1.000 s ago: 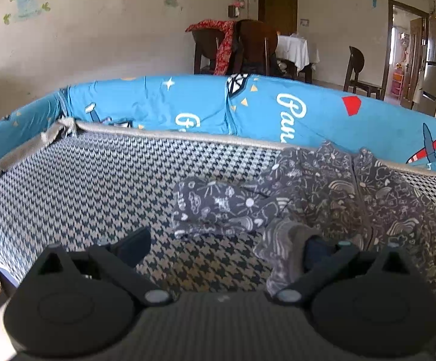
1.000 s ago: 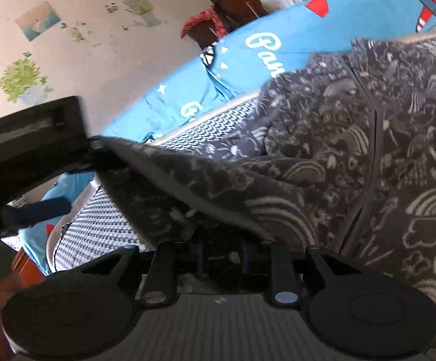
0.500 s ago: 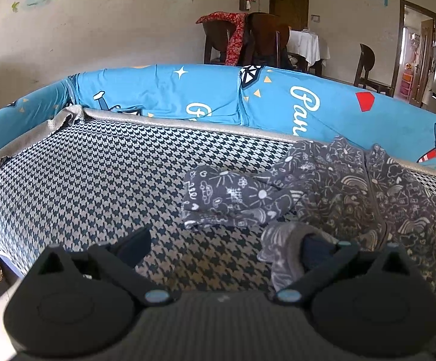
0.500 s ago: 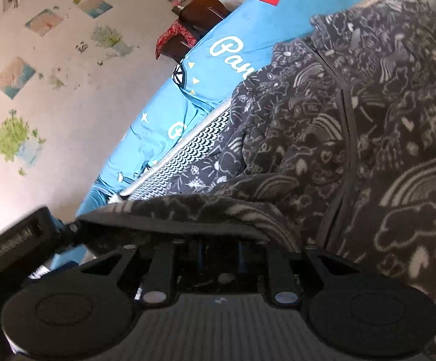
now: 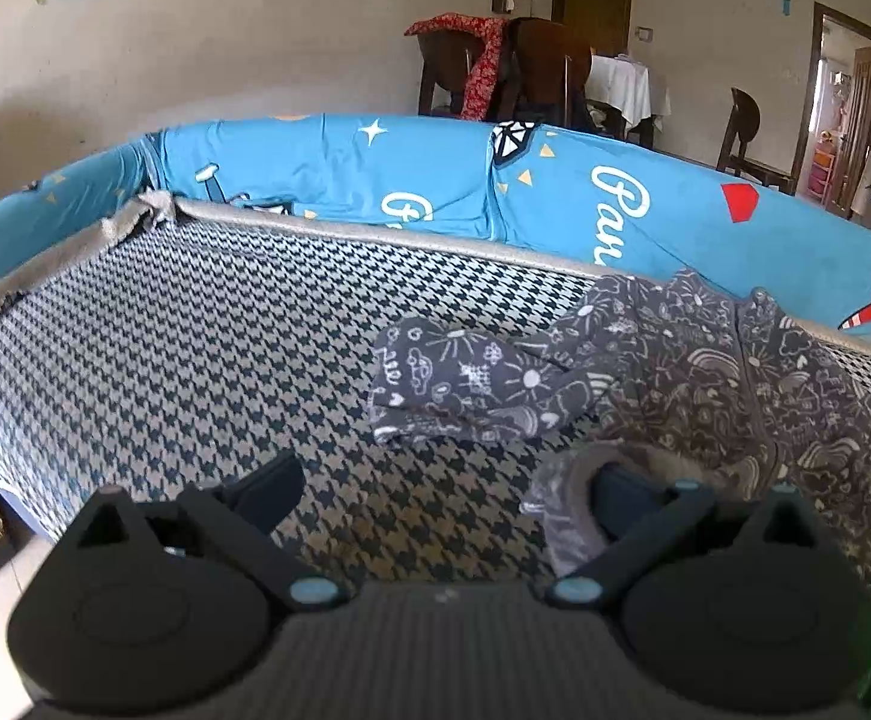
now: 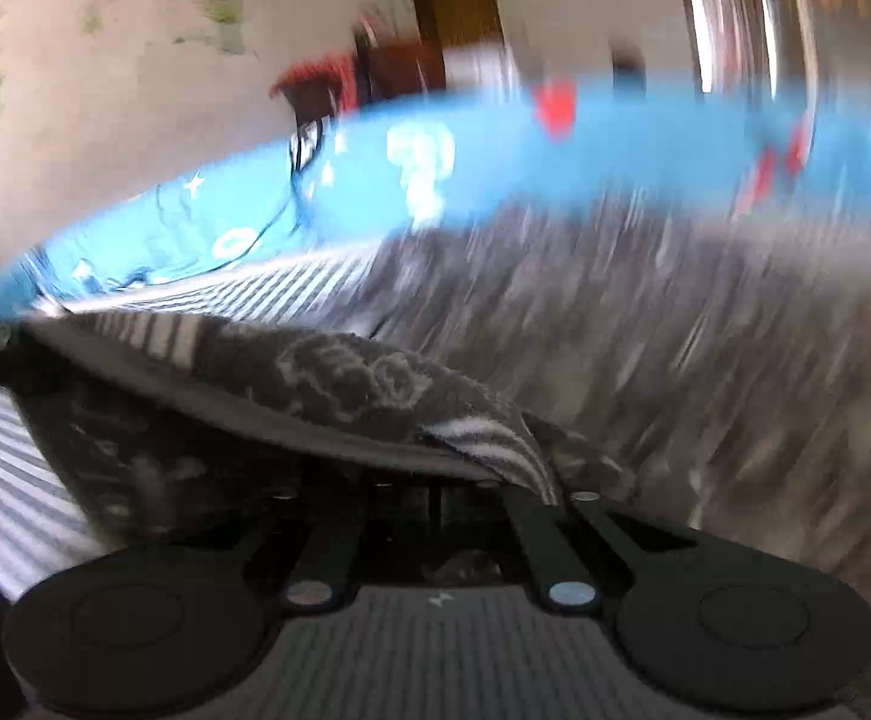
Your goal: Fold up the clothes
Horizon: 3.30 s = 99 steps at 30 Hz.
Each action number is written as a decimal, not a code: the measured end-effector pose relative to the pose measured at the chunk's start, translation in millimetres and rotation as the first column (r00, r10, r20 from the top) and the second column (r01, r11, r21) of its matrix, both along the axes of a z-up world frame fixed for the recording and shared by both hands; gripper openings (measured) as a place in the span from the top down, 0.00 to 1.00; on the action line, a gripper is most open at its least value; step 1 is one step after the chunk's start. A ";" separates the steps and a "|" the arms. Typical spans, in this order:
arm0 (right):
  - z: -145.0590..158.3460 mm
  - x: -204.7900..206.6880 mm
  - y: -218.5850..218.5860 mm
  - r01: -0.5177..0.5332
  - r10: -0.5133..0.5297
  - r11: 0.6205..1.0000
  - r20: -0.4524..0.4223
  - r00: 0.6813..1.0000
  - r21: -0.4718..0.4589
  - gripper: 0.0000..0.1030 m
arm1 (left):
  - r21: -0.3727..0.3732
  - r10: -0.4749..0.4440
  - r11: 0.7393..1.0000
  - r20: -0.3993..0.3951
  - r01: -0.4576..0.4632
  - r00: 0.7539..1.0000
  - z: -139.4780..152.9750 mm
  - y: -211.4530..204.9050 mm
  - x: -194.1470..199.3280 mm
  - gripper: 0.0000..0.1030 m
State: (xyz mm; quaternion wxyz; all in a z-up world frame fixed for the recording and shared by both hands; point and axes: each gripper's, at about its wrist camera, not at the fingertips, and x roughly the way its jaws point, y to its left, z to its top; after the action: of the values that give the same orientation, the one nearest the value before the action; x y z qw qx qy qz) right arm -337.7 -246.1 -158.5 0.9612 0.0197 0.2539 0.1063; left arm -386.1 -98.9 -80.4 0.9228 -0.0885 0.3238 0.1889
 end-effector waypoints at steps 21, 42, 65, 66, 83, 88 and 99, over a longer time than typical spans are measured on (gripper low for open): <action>-18.2 -8.1 -2.7 -0.174 0.190 0.961 0.059 0.980 -0.218 0.95 | -0.036 -0.013 0.999 -0.047 0.011 0.999 -13.5 -0.5 -9.9 0.00; -43.7 10.7 9.4 -0.128 0.166 0.907 0.062 0.984 -0.402 0.87 | -0.066 -0.042 0.997 -0.049 0.039 0.998 -9.6 -4.0 -15.5 0.00; -17.2 -58.3 -74.7 -0.345 0.336 0.938 -0.172 0.926 -0.028 0.60 | -0.073 -0.152 0.986 0.010 0.152 0.988 9.3 -30.0 -25.9 0.00; -16.1 -65.7 -81.5 -0.350 0.343 0.937 -0.172 0.923 -0.009 0.60 | -0.072 -0.159 0.985 0.011 0.160 0.987 7.1 -31.4 -22.6 0.00; 1.5 -93.6 -117.6 -0.183 0.181 0.981 -0.032 0.983 -0.057 0.56 | -0.087 -0.348 0.934 -0.002 0.347 0.937 -22.7 -58.7 -9.5 0.00; -2.3 -97.1 -111.6 -0.121 0.124 0.976 0.011 0.992 -0.179 0.52 | 0.050 -0.388 0.919 -0.040 0.390 0.921 -25.4 -70.2 -24.2 0.00; -11.1 -81.9 -121.0 -0.091 0.083 0.988 -0.067 0.994 -0.127 0.50 | 0.188 -0.446 0.868 -0.108 0.459 0.888 -46.6 -94.6 -34.6 0.00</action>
State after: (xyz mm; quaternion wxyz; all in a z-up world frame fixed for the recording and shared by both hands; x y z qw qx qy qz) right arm -419.6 -367.2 -169.7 0.9466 -0.0507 0.2904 0.1307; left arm -420.6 -193.5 -127.0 0.9352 0.0929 0.3417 0.0029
